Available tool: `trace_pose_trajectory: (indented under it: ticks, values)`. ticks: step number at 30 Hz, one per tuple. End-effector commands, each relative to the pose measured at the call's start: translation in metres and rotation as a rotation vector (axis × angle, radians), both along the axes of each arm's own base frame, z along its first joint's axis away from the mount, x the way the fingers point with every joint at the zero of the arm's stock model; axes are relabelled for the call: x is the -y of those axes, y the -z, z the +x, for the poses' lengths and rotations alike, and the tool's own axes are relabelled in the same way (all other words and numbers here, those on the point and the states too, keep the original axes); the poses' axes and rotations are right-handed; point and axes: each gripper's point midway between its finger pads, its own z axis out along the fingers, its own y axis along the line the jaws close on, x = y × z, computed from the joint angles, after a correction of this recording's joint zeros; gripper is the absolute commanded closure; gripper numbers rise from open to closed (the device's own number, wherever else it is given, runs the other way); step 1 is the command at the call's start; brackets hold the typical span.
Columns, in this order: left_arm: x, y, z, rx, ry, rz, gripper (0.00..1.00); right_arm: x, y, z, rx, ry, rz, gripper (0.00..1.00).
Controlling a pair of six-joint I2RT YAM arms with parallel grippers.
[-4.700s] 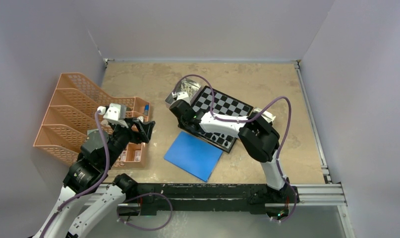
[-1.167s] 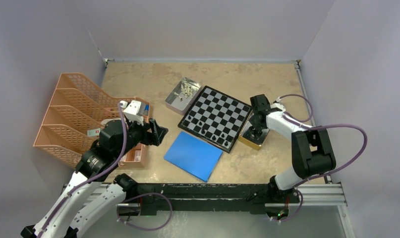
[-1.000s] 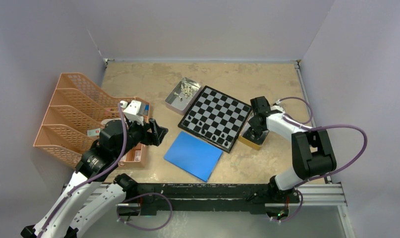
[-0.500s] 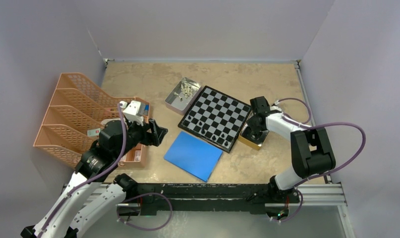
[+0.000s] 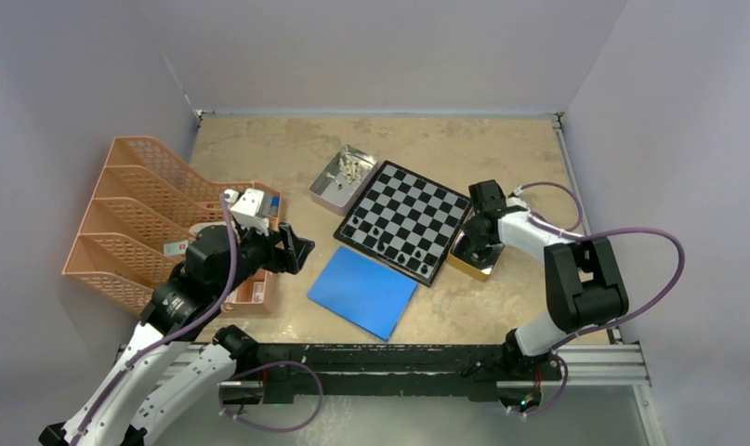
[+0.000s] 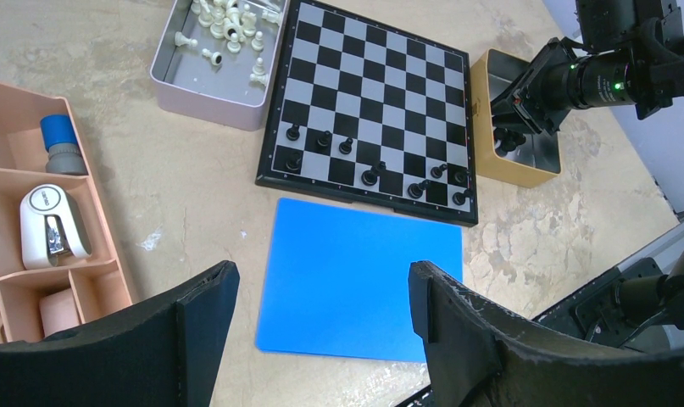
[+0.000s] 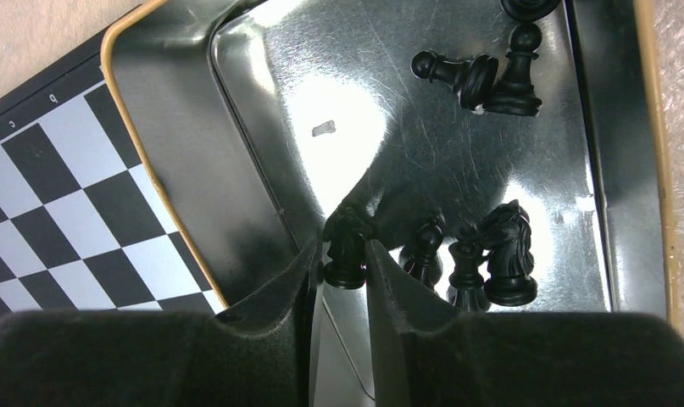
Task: Set up the chess pieces on the board
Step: Pick up the chess piece from the storage box, then place the chess piece on the chessboard.
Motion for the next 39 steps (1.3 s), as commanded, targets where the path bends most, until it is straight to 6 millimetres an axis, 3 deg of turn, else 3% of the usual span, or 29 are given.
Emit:
trace_pose_trajectory:
  ticks: [1,6,16,20,24,27,30,33,36,39]
  values:
    - [-0.001,-0.008,0.003,0.039,-0.003,-0.002,0.27,0.002,0.004,-0.006,-0.037,-0.025,-0.011,0.75]
    - [0.0,-0.005,0.004,0.03,0.0,-0.001,0.27,0.01,-0.008,-0.003,0.0,-0.021,-0.056,0.8]
    - [0.004,0.006,0.008,-0.034,-0.013,0.008,0.28,0.016,-0.054,0.009,0.186,-0.132,-0.126,0.82]
    - [0.017,0.012,0.009,-0.086,0.03,-0.011,0.29,0.021,-0.074,0.015,0.251,-0.19,-0.186,0.83]
    - [0.038,0.022,0.011,-0.2,0.077,-0.039,0.33,0.009,-0.102,0.018,0.373,-0.31,-0.186,0.84]
    - [0.05,0.028,0.017,-0.283,0.089,-0.043,0.35,-0.004,-0.141,0.018,0.548,-0.412,-0.178,0.84]
    - [0.061,0.019,0.024,-0.302,0.112,-0.056,0.38,-0.011,-0.169,0.011,0.665,-0.491,-0.198,0.84]
    - [0.073,-0.005,0.032,-0.278,0.149,-0.083,0.39,-0.021,-0.19,0.007,0.746,-0.564,-0.222,0.84]
    - [0.089,-0.03,0.037,-0.269,0.208,-0.124,0.4,-0.046,-0.203,0.0,0.823,-0.672,-0.205,0.84]
    - [0.107,-0.051,0.039,-0.274,0.289,-0.169,0.42,-0.084,-0.214,-0.013,0.912,-0.789,-0.161,0.84]
